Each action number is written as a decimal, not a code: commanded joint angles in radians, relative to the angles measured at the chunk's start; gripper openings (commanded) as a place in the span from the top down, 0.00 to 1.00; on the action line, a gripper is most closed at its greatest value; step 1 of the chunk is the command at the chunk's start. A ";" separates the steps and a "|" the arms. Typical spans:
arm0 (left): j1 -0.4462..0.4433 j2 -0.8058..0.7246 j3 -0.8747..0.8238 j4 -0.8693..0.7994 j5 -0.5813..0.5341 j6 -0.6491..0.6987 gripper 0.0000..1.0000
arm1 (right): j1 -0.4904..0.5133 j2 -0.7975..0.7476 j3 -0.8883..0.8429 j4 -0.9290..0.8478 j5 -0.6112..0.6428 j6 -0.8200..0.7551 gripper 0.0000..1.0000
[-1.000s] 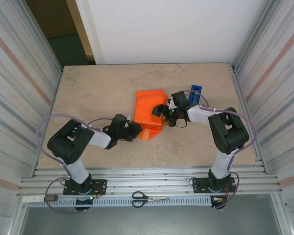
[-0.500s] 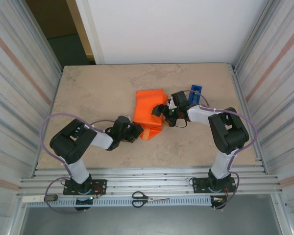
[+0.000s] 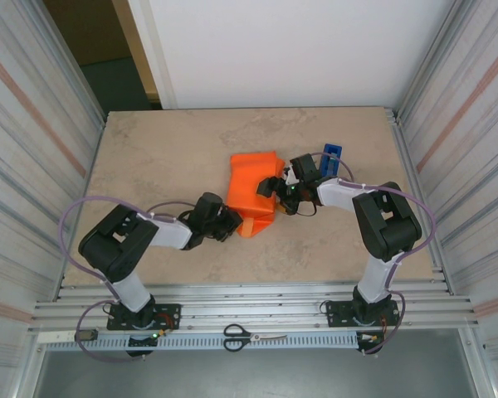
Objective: Wrap the gift box in paper
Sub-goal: Fold the wrapping paper for the gift box.
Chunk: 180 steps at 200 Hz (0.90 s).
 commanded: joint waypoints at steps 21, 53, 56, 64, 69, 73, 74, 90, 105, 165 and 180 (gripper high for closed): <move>-0.016 -0.040 0.021 -0.075 0.003 0.065 0.89 | 0.018 0.030 -0.021 -0.077 0.038 -0.008 0.14; -0.026 -0.037 0.021 -0.103 -0.003 0.060 0.92 | 0.019 0.028 -0.016 -0.083 0.042 -0.008 0.14; -0.026 -0.033 0.023 -0.105 -0.003 0.056 0.92 | 0.019 0.028 -0.016 -0.083 0.041 -0.008 0.14; -0.027 -0.023 0.022 -0.110 -0.004 0.053 0.94 | 0.019 0.028 -0.015 -0.085 0.042 -0.007 0.14; -0.026 -0.018 0.021 -0.111 -0.002 0.048 0.95 | 0.019 0.028 -0.015 -0.086 0.043 -0.007 0.14; -0.025 -0.013 0.020 -0.111 -0.001 0.046 0.96 | 0.020 0.029 -0.015 -0.086 0.042 -0.006 0.14; -0.026 -0.013 0.020 -0.112 0.000 0.046 0.96 | 0.020 0.028 -0.015 -0.086 0.042 -0.006 0.14; -0.030 -0.008 0.030 -0.161 0.000 0.044 0.98 | 0.021 0.030 -0.013 -0.086 0.046 -0.005 0.14; -0.033 -0.014 0.032 -0.174 -0.001 0.055 0.99 | 0.023 0.031 -0.012 -0.088 0.045 -0.005 0.14; -0.067 -0.021 0.014 -0.126 -0.023 0.059 0.97 | 0.022 0.033 -0.010 -0.092 0.053 -0.005 0.14; -0.081 -0.019 0.008 -0.091 -0.014 0.075 0.96 | 0.022 0.034 -0.011 -0.092 0.054 -0.005 0.13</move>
